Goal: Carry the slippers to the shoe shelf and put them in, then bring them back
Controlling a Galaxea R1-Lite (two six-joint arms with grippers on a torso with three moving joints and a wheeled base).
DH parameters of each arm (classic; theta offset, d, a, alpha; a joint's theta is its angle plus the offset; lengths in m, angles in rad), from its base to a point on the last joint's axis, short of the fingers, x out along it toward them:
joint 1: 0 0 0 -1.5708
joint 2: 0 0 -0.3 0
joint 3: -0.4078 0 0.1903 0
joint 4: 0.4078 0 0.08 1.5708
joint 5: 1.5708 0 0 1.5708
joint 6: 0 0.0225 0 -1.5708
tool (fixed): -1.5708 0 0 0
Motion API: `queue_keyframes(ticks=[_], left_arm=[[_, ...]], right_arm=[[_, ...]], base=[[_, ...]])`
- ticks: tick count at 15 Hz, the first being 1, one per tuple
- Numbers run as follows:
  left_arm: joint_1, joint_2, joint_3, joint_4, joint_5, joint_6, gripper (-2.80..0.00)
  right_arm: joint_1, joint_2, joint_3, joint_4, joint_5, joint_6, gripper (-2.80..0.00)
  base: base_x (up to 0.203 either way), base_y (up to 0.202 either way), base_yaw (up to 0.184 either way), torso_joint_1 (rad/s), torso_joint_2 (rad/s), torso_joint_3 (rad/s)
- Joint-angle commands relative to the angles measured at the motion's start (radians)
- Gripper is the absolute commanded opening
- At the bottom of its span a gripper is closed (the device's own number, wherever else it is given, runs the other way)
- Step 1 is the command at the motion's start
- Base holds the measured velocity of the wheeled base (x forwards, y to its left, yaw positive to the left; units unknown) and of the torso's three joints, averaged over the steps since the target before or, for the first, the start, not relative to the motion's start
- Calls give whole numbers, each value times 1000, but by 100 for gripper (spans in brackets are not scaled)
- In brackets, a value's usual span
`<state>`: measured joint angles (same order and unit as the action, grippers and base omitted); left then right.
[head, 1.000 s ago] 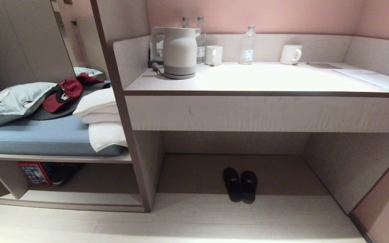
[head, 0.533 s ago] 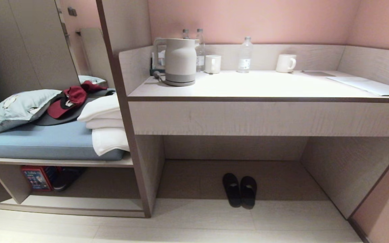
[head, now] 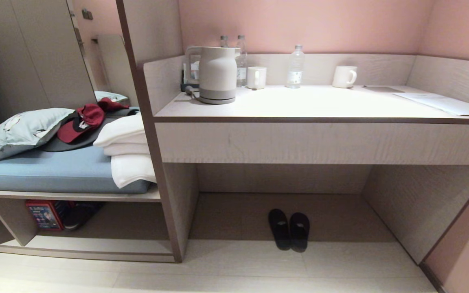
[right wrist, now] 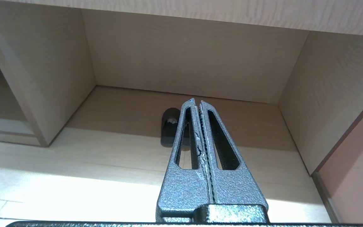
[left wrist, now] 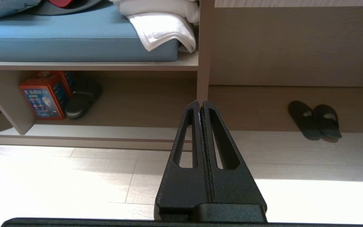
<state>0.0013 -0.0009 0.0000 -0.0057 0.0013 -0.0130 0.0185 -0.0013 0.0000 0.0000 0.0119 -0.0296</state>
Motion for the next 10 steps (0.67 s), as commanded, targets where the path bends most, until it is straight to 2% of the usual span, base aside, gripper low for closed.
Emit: queue_keyframes(ticks=[1,10], left_arm=[[0,1,0,0,0,-1,-280],[0,1,0,0,0,-1,-280]], right_arm=[[0,1,0,0,0,-1,-280],[0,1,0,0,0,4,-280]], base=[[0,0,0,0,0,0],[0,0,0,0,0,0]])
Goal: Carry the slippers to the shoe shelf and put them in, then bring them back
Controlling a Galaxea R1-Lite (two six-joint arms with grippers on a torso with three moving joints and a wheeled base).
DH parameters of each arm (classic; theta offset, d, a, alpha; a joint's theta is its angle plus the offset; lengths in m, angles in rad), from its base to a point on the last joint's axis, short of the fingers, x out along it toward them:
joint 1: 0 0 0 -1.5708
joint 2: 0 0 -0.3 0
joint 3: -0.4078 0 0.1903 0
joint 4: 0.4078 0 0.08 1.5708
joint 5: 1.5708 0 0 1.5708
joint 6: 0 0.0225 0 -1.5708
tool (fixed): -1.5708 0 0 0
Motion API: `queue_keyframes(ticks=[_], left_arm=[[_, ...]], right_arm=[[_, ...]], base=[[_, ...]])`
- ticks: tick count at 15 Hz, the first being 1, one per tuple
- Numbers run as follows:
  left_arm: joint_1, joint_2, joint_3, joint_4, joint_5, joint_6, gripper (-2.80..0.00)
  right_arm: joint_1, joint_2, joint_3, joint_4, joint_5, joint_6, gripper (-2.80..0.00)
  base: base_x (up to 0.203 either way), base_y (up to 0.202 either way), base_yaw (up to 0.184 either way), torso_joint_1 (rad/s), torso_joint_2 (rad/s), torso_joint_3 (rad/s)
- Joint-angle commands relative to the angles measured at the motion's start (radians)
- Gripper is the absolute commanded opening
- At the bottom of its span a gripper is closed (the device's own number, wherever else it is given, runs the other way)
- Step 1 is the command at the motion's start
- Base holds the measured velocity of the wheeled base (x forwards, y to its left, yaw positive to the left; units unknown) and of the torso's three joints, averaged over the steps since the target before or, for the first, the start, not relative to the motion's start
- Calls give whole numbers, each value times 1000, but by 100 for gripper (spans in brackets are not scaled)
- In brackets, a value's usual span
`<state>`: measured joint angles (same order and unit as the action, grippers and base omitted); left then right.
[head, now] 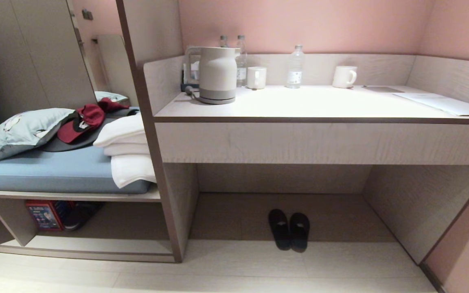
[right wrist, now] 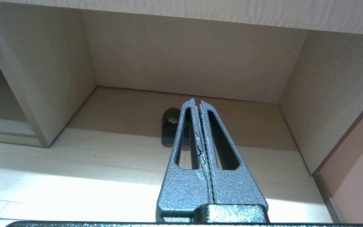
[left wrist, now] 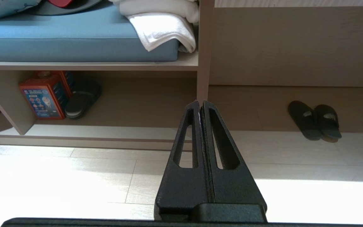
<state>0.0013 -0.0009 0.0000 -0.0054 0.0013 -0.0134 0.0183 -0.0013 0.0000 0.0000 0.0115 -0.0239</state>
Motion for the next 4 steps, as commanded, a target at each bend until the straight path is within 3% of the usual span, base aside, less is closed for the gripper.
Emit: queue_keyframes(ticks=[1,4], left_arm=[[0,1,0,-1,0,0,-280],[0,1,0,-1,0,0,-280]], right_arm=[[2,1,0,0,-1,2,-280],[0,1,0,-2,-1,2,-280]], base=[[0,0,0,0,0,0],[0,0,0,0,0,0]])
